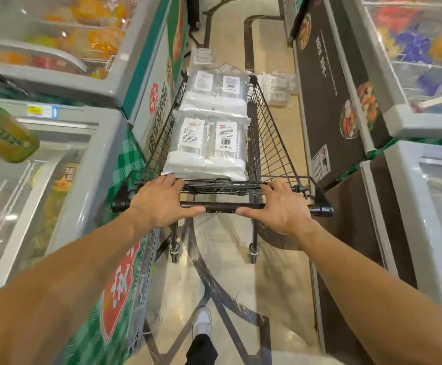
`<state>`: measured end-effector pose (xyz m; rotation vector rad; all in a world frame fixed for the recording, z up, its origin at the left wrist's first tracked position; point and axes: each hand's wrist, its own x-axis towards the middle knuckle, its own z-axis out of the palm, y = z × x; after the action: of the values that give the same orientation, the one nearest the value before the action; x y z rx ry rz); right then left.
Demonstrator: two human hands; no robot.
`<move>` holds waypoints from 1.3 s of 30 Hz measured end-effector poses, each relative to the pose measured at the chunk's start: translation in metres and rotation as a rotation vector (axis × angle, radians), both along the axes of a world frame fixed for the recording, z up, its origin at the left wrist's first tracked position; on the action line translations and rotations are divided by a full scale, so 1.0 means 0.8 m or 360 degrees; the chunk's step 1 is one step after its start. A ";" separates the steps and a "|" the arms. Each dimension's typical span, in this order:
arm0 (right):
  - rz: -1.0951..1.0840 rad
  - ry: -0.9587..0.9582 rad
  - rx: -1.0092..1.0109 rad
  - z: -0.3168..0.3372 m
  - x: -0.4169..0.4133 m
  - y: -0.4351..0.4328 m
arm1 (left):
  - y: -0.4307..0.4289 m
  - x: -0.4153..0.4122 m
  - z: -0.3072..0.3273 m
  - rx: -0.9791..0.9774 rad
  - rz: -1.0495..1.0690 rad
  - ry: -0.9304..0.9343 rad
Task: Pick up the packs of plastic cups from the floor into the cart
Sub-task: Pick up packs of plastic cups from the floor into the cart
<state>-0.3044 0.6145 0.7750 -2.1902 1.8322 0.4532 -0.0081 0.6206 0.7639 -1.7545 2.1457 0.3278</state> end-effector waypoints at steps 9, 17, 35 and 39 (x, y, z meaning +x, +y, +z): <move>-0.0040 -0.0032 0.0060 -0.010 0.028 -0.216 | -0.214 0.027 0.001 0.0022 0.0020 -0.0031; 0.0038 -0.0040 0.0061 -0.009 0.053 -0.347 | -0.341 0.051 0.009 0.0084 0.0060 -0.0035; -0.0024 -0.0030 0.0225 0.010 0.089 -0.440 | -0.436 0.087 0.016 0.0107 -0.0108 -0.0148; -0.0004 -0.0064 0.0154 0.048 0.095 -0.455 | -0.448 0.078 0.066 -0.0127 -0.0187 -0.0126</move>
<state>-0.2286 0.2505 0.8136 -2.1177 1.7540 0.4832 0.0542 0.2619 0.8169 -1.6448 2.2211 0.1419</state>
